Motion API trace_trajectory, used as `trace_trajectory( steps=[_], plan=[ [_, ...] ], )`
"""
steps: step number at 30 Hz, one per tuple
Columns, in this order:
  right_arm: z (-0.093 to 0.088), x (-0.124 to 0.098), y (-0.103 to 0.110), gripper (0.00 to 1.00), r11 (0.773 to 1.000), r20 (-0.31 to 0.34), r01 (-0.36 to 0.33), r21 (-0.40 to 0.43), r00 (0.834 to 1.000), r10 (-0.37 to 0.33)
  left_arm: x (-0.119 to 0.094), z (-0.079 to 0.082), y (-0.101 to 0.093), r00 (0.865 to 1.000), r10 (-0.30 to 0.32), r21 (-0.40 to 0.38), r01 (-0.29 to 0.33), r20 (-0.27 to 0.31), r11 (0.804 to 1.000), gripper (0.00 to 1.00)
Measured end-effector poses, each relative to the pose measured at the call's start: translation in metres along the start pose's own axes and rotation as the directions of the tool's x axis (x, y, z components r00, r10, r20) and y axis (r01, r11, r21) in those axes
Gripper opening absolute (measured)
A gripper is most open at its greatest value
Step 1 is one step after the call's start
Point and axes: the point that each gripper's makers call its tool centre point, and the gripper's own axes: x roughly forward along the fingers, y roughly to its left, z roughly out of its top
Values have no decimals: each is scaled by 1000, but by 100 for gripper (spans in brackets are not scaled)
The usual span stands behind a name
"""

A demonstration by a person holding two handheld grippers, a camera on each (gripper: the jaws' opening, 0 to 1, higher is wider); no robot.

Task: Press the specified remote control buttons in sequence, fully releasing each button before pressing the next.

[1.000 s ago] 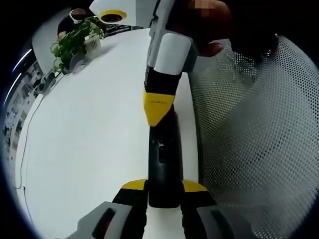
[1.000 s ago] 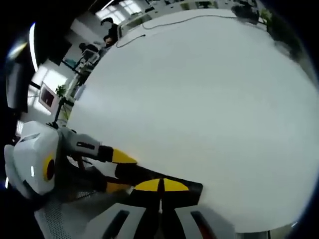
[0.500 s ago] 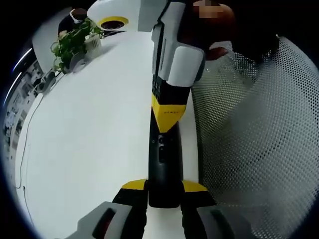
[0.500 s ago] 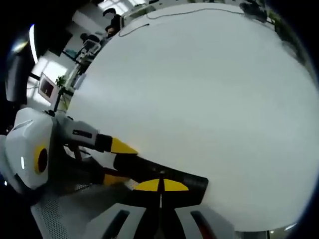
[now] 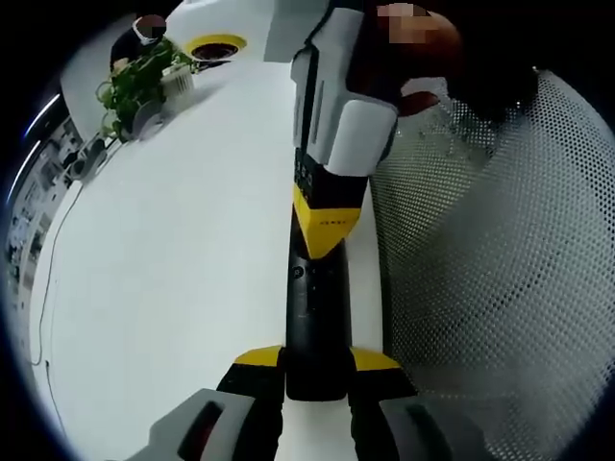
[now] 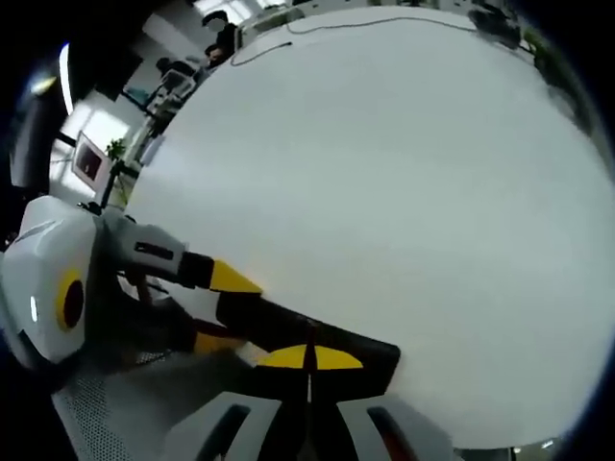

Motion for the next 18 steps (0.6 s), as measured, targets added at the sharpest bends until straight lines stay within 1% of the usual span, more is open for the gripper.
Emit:
trace_trajectory(
  steps=[10, 13, 18],
  plan=[
    [0, -1, 1, 0, 1000, -4, -14, 12, 1000, 14, 0, 0, 0, 1000, 3, 4, -3, 1, 1000, 25],
    [-2, -3, -2, 0, 999, -26, -10, 38, 1000, 11, 0, 0, 0, 1000, 4, 3, -4, 2, 1000, 25],
    [-4, -8, -4, 0, 998, -36, -2, 62, 999, 4, 0, 1, 0, 1000, 3, 2, -3, 3, 1000, 25]
  ],
)
